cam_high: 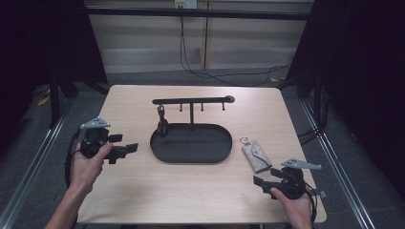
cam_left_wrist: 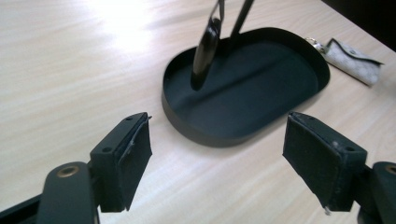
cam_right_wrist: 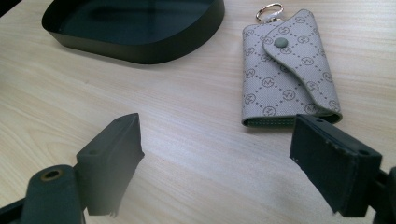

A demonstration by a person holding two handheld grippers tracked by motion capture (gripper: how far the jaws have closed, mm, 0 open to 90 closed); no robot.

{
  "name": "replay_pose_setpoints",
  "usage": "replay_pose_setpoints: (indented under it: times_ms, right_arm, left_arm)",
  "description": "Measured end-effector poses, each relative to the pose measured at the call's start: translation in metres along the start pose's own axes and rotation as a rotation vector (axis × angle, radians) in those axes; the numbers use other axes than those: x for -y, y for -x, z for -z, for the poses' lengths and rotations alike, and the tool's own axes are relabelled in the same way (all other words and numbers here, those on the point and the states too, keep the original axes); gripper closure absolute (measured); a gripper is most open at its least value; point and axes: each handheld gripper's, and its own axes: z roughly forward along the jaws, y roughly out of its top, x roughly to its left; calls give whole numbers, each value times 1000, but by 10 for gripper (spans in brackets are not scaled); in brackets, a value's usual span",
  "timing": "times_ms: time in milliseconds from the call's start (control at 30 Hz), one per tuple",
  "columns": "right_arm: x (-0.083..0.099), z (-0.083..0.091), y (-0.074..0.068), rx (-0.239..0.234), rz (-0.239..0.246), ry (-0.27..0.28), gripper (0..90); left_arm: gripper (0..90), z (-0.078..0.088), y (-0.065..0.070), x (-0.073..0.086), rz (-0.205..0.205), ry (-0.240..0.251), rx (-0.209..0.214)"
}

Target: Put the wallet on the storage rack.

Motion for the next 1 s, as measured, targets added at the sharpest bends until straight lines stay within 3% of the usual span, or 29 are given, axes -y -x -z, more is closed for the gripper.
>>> replay_pose_setpoints:
  times_ms: [367,467,700,1000]
  right_arm:
    - [-11,2,1,-7,12,-13,217]
    - [-19,3,3,-8,9,1,234]
    - [-29,1,4,-16,0,21,245]
    - [-42,-1,13,-12,3,-27,194]
  left_arm:
    - [232,2,8,41,-12,5,30]
    - [232,6,13,52,-13,32,54]
    - [232,8,19,71,-19,22,85]
    - [231,8,20,93,-2,17,93]
